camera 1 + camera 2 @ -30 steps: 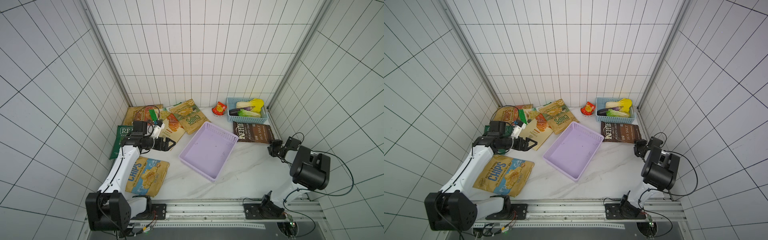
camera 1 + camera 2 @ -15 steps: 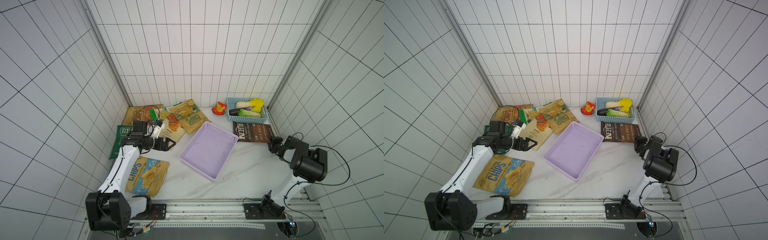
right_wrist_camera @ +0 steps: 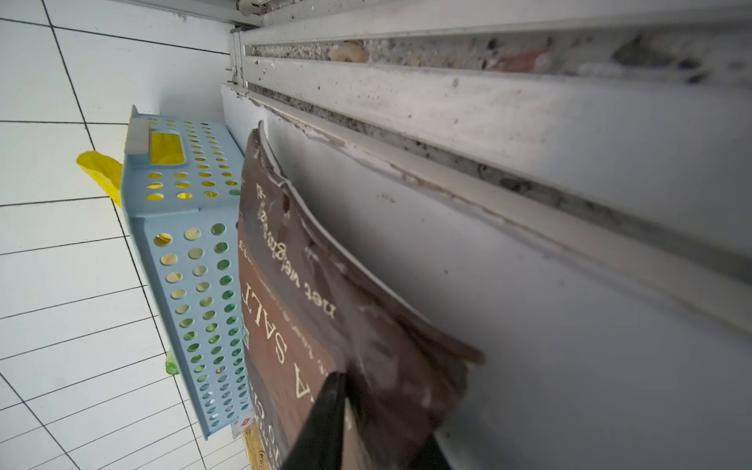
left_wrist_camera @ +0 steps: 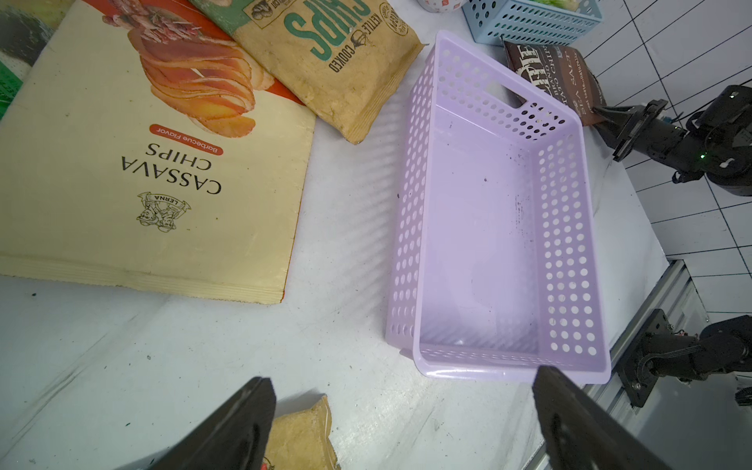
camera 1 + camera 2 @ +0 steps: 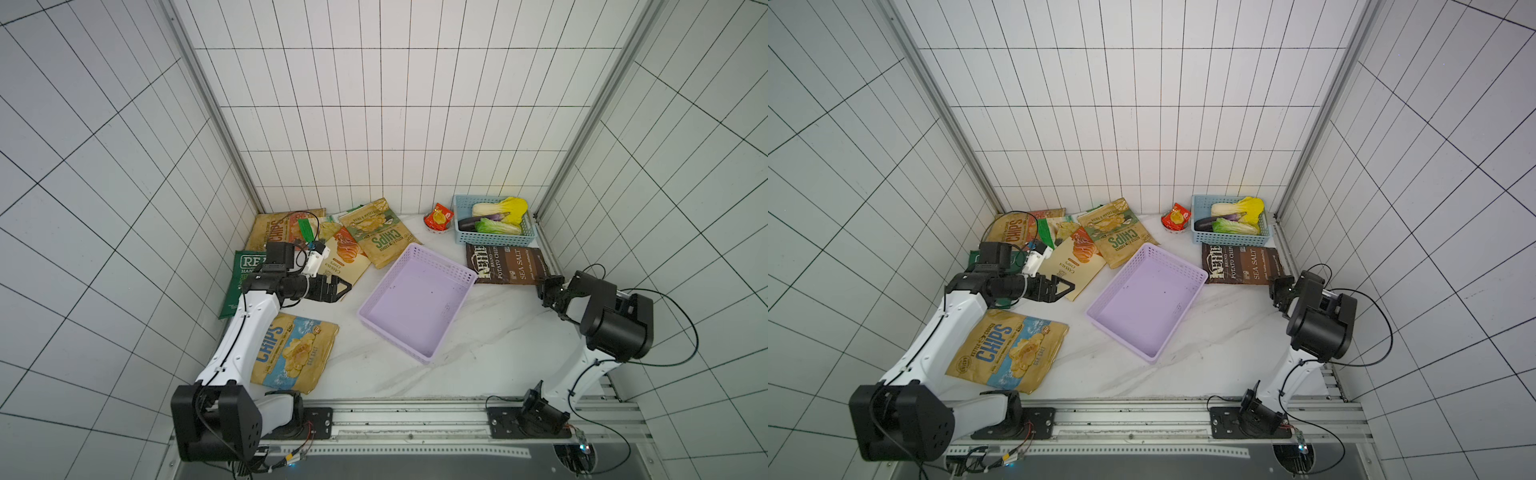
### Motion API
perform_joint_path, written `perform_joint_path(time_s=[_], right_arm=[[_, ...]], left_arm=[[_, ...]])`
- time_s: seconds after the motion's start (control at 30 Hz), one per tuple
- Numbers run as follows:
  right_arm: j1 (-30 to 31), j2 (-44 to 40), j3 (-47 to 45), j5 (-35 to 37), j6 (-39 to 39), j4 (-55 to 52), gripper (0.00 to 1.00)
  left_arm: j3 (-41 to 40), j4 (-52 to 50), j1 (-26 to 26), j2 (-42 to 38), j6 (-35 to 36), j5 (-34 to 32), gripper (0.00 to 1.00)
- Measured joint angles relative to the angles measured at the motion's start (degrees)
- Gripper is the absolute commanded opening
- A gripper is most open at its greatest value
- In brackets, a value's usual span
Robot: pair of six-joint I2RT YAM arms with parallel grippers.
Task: Put the potato chips into the basket
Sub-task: Pick up the potato chip from the center of the board.
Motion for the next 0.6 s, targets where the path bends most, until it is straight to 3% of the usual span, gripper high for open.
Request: perform_joint_path(time_s=[0.17, 0.33, 0.6], right_arm=[[0.1, -1.0, 0.0, 0.0, -1.0, -1.0, 0.0], [0.7, -3.7, 0.1, 0.2, -2.0, -2.7, 0.0], [3.0, -18.2, 0.3, 5.6, -6.9, -13.5, 0.0]], left_arm=[[0.0, 0.0, 0.0, 0.0, 0.0, 0.4, 0.97], [0.0, 0.0, 0.0, 0.4, 0.0, 0.6, 0.97], [-0.1, 0.0, 0.0, 0.5, 0.0, 0.8, 0.97]])
